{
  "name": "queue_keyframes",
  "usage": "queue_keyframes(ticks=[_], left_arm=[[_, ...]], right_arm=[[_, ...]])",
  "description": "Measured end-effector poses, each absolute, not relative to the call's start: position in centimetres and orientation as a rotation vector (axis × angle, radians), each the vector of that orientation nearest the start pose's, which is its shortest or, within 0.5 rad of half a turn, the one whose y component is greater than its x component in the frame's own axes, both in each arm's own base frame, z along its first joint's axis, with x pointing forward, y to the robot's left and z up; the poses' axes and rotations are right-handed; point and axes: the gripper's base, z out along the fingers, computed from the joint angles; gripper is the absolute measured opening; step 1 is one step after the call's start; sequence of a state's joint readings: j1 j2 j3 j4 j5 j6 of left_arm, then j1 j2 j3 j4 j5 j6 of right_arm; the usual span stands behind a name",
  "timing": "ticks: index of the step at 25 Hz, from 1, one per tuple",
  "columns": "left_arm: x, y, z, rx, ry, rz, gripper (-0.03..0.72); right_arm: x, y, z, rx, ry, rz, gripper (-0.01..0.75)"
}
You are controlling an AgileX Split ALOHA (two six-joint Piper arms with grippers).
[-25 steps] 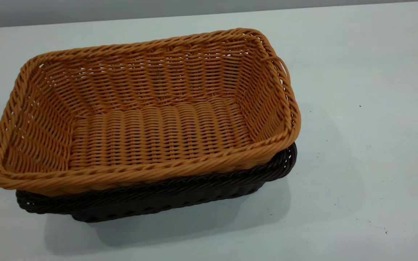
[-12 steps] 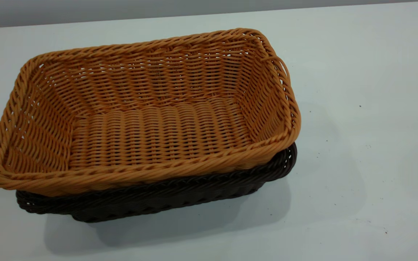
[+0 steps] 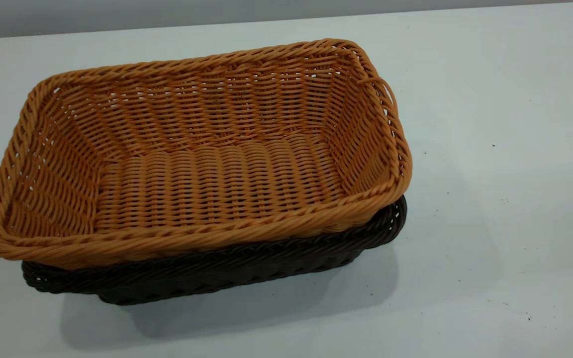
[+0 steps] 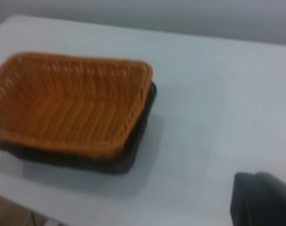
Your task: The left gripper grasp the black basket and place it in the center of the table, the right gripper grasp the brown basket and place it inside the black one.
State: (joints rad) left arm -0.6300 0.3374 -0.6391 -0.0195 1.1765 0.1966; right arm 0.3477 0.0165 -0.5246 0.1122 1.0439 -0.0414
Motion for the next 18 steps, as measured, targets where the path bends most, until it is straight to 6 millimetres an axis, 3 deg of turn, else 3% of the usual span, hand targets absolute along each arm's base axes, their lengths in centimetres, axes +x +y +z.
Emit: queue_keyframes(ticks=[2, 10, 18], left_arm=[[2.5, -2.0, 29.9, 0.936, 2.179, -0.241, -0.001], [1.4, -1.3, 26.3, 0.909, 2.198, -0.263, -0.001], [0.2, -0.8, 26.2, 0.73, 2.073, -0.411, -0.001]], right_arm=[[-0.7, 0.7, 27.5, -0.401, 2.021, 0.322, 0.002], [-0.5, 0.3, 27.3, -0.399, 2.024, 0.26, 0.002], [-0.5, 0.4, 27.4, -0.4, 2.025, 0.279, 0.002]])
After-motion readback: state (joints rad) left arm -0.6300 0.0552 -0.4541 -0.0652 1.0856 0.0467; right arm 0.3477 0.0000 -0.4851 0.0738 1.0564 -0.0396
